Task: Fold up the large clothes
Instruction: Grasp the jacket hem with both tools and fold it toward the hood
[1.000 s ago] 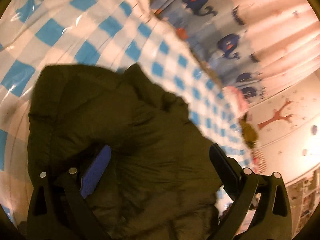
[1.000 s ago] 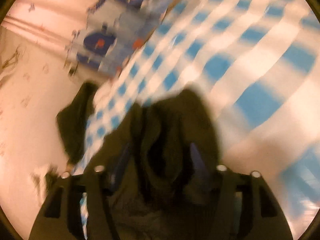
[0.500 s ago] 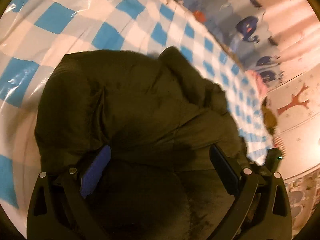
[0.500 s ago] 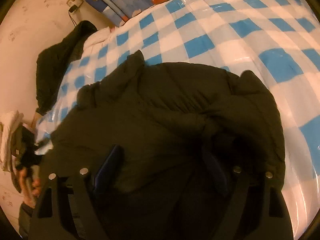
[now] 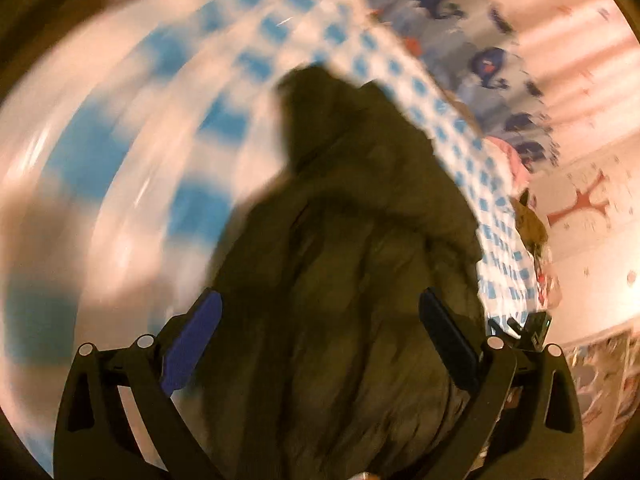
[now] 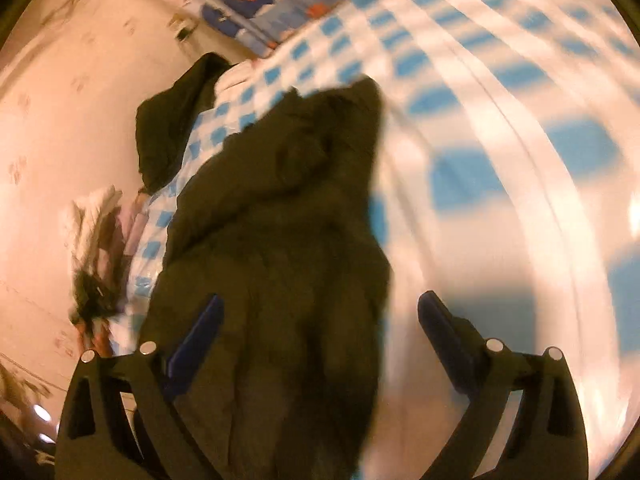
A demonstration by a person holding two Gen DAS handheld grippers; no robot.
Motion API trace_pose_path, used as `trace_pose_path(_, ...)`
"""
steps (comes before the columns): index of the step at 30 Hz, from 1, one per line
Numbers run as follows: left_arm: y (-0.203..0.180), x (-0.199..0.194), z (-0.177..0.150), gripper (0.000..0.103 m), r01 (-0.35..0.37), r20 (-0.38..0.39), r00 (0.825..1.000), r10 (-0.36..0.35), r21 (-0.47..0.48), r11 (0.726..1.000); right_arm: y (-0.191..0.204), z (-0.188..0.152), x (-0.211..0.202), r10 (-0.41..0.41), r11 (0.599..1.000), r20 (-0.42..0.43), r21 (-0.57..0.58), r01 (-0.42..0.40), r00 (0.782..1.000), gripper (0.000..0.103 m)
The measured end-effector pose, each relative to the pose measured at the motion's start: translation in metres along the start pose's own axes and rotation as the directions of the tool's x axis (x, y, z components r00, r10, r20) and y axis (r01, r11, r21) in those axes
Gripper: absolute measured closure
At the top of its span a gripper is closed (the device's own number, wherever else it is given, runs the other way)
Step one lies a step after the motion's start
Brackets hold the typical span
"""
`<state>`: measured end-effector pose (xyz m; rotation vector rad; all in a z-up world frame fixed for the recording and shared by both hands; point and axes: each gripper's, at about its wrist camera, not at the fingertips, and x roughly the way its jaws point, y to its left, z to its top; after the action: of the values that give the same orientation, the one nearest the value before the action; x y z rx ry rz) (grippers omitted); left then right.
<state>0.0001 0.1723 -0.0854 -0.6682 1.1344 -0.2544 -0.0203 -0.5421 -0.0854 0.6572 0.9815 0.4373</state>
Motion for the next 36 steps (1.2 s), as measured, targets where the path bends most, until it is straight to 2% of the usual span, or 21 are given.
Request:
trace_pose_path(4,0.026,0.009,-0.045,0.008,-0.034,-0.044,0.999,0.031,-0.048,0.998,-0.006,-0.024,0.003,0.05,0.998,-0.03,0.051,-0.049,0.998,0.009)
trace_pose_path(7,0.034,0.02,-0.073,0.008,-0.001,-0.098,0.995,-0.007,-0.078,0.997,0.003,-0.041,0.007,0.092,0.995,-0.076,0.047,-0.089,0.993,0.009)
trace_pose_path(10,0.027,0.026,-0.102,0.008,0.072,-0.137,0.987,-0.078,-0.05,0.996,0.018,-0.058,0.012,0.114,0.994,-0.145,0.02,-0.112,0.983,0.007)
trace_pose_path(14,0.015,0.025,-0.126,0.008,0.13,-0.185,0.975,-0.122,0.029,0.991,0.029,-0.083,0.015,0.159,0.987,-0.243,0.022,-0.158,0.957,0.007)
trace_pose_path(17,0.01,0.025,-0.138,0.008,0.173,-0.234,0.96,-0.157,0.049,0.984,0.035,-0.099,0.012,0.131,0.991,-0.312,0.009,-0.135,0.941,0.007)
trace_pose_path(20,0.01,0.024,-0.143,0.008,0.183,-0.237,0.958,-0.164,0.06,0.981,0.042,-0.121,0.011,0.142,0.989,-0.403,0.014,-0.149,0.904,0.007)
trace_pose_path(23,0.017,0.028,-0.142,0.008,0.185,-0.216,0.96,-0.178,0.013,0.983,0.041,-0.141,0.017,0.156,0.987,-0.454,0.039,-0.155,0.877,0.007)
trace_pose_path(27,0.014,0.033,-0.145,0.008,0.161,-0.191,0.968,-0.161,-0.015,0.987,0.033,-0.137,0.01,0.209,0.977,-0.398,0.123,-0.174,0.893,0.007)
trace_pose_path(28,0.015,0.033,-0.147,0.011,0.152,-0.188,0.97,-0.152,-0.01,0.988,0.031,-0.136,0.009,0.211,0.976,-0.396,0.14,-0.168,0.894,0.007)
trace_pose_path(29,0.016,0.032,-0.147,0.019,0.13,-0.184,0.975,-0.128,-0.003,0.991,0.031,-0.135,0.009,0.211,0.975,-0.397,0.144,-0.166,0.893,0.007)
trace_pose_path(30,0.018,0.031,-0.147,0.023,0.114,-0.183,0.977,-0.111,0.001,0.994,0.031,-0.134,0.009,0.203,0.977,-0.397,0.139,-0.16,0.895,0.008)
trace_pose_path(31,0.02,0.03,-0.149,0.034,0.103,-0.178,0.979,-0.101,-0.002,0.995,0.034,-0.133,0.009,0.185,0.981,-0.4,0.125,-0.146,0.898,0.013)
trace_pose_path(32,0.023,0.028,-0.149,0.055,0.095,-0.168,0.981,-0.096,-0.013,0.995,0.036,-0.132,0.01,0.164,0.986,-0.406,0.106,-0.132,0.899,0.023)
trace_pose_path(33,0.028,0.027,-0.149,0.065,0.095,-0.162,0.982,-0.099,-0.029,0.995,0.04,-0.133,0.013,0.124,0.992,-0.421,0.085,-0.097,0.899,0.059)
trace_pose_path(34,0.031,0.025,-0.148,0.078,0.115,-0.157,0.98,-0.122,-0.048,0.992,0.043,-0.136,0.016,0.101,0.994,-0.424,0.077,-0.075,0.9,0.085)
trace_pose_path(36,0.027,0.018,-0.149,0.087,0.11,-0.135,0.984,-0.113,-0.028,0.994,0.049,-0.136,0.016,0.075,0.997,-0.42,0.038,-0.065,0.904,0.086)
